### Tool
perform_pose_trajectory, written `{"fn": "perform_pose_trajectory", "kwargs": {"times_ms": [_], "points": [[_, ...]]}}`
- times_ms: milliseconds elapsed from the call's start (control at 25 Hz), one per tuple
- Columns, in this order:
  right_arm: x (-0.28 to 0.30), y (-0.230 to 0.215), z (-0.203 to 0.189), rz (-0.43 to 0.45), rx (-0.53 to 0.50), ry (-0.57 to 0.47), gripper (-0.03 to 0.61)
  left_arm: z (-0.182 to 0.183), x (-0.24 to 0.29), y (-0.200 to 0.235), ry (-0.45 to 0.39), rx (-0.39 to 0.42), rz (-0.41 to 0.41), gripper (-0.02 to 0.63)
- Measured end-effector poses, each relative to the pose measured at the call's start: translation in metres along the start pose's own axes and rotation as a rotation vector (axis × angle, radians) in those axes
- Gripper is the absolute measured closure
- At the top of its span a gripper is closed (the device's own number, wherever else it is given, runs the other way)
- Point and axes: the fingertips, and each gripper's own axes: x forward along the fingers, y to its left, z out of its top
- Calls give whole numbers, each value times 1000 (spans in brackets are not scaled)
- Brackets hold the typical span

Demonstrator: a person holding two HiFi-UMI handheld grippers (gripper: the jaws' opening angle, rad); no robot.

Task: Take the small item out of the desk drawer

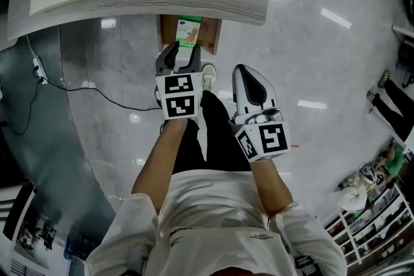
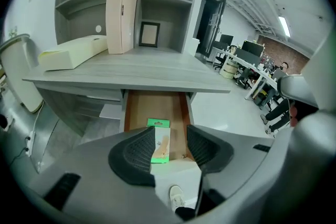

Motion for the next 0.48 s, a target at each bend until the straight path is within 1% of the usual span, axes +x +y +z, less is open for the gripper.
{"fn": "perform_pose_trajectory", "kwargs": {"times_ms": [240,360,480], "points": [[6,-8,-12,-7,11,18,548,-11,26,2,63,-2,-9,374],[9,-9,-19,-5,18,28,548,-15,36,7,75,-12,-13,331],[11,-11,-25,-3,24,39,549,-22,44,11,98,-13,-13,304]]}}
